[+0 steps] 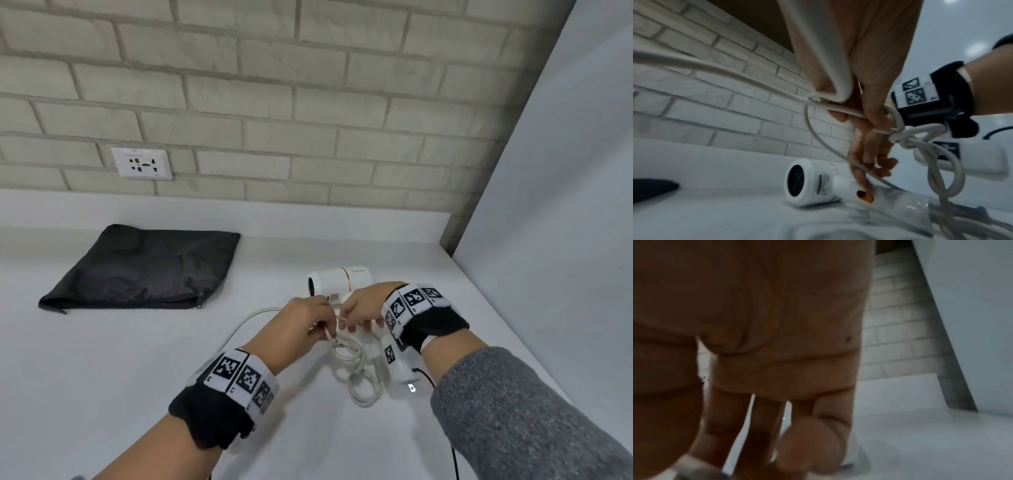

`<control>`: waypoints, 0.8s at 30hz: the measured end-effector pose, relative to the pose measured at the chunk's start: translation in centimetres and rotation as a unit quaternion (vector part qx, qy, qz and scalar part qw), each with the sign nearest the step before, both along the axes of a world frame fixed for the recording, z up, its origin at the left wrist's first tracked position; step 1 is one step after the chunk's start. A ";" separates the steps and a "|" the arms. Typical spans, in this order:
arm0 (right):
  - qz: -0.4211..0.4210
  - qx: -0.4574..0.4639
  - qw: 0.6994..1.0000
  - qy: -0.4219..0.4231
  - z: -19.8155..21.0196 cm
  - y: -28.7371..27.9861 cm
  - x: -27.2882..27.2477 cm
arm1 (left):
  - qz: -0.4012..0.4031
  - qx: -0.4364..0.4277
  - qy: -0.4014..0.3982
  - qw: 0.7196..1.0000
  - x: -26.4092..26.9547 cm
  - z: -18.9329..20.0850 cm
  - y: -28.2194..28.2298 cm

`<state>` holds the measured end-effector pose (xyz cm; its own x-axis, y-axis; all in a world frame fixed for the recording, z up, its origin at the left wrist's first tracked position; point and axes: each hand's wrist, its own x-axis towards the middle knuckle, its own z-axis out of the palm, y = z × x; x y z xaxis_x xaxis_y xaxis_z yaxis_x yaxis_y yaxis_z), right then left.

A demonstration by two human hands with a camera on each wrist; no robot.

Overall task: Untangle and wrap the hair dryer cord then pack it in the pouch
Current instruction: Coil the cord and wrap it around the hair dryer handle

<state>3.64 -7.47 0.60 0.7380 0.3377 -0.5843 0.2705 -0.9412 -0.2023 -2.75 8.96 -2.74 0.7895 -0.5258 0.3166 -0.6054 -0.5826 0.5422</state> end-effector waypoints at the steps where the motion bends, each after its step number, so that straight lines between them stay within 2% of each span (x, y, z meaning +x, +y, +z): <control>1: -0.011 0.021 1.000 -0.019 0.2 -0.4 -0.1 | 0.016 -0.006 0.015 1.000 0.2 -0.2 0.2; 3: -0.053 0.095 0.985 -0.132 0.7 -0.5 -0.2 | 0.038 -0.005 0.038 0.999 0.5 -0.4 0.3; 5: -0.084 0.197 0.942 -0.260 1.3 0.5 -0.4 | 0.046 0.001 0.055 0.997 0.7 -0.5 -0.2; 6: -0.074 0.234 0.920 -0.304 1.8 1.3 -0.6 | 0.046 0.003 0.063 0.997 0.8 -0.5 -0.5; 9: -0.016 0.294 0.888 -0.355 2.8 4.3 -1.7 | 0.042 -0.006 0.068 0.997 0.8 -0.4 -1.1; 11: 0.003 0.327 0.885 -0.332 3.0 5.8 -2.3 | 0.047 -0.022 0.063 0.997 0.8 -0.6 -1.4; 15: 0.010 0.308 0.923 -0.230 2.4 6.8 -3.0 | 0.084 -0.066 0.089 0.990 0.5 -0.9 -1.3; 19: -0.037 0.260 0.946 -0.189 1.7 4.4 -2.8 | 0.099 -0.124 0.099 0.982 -0.2 -0.9 -0.9; 22: -0.019 0.190 0.975 -0.112 1.0 1.8 -3.0 | 0.117 -0.206 0.138 0.962 -0.3 -0.7 -0.9; 24: -0.032 0.219 0.973 -0.058 0.3 0.4 -3.5 | 0.128 -0.246 0.159 0.948 -0.1 -0.6 -0.8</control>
<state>0.16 -7.05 0.94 0.8176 0.4875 -0.3064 0.2593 -0.7868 -0.5600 -2.85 8.14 -3.38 0.9677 -0.1543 0.1991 -0.2395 -0.3179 0.9174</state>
